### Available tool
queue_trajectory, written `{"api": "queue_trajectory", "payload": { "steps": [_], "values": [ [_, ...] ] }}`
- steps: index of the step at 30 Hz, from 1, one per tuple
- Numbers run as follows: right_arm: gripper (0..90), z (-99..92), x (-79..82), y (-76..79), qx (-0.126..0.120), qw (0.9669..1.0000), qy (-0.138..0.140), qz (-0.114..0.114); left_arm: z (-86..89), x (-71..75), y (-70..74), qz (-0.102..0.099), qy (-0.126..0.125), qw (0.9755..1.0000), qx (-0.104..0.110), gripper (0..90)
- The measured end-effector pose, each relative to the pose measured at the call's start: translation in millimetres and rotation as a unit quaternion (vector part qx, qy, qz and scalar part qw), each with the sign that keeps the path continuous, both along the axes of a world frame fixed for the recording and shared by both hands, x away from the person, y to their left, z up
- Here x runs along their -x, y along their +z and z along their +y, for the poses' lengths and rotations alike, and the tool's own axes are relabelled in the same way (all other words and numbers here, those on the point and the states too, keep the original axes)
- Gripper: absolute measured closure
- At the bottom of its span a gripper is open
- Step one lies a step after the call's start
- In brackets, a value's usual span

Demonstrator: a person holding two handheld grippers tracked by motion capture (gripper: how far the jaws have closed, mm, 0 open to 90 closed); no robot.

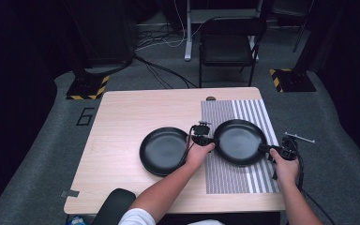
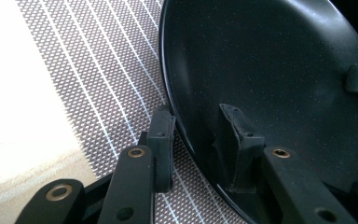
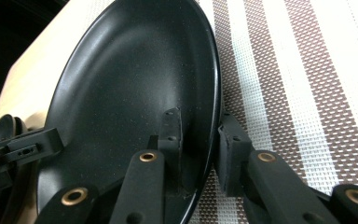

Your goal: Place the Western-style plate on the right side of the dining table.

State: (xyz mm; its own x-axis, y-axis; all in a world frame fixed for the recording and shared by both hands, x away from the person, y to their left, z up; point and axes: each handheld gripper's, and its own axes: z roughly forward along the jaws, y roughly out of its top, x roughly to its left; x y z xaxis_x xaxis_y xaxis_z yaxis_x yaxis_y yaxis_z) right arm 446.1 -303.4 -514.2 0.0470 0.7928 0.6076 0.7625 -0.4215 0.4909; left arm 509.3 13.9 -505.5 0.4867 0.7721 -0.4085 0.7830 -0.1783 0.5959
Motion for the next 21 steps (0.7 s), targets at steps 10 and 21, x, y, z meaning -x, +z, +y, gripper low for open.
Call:
{"api": "queue_trajectory", "payload": {
  "steps": [10,21],
  "values": [
    [71.3,2.1,-1.7,-2.8,0.019,0.9998,-0.001,0.004,-1.8,0.4,-2.6,0.006,-0.003,1.0000,0.002,65.7],
    [58.8,7.2,-0.6,-1.6,0.044,0.9988,0.021,-0.008,-4.1,2.9,-2.6,-0.005,-0.018,0.9998,0.001,55.7]
  ]
}}
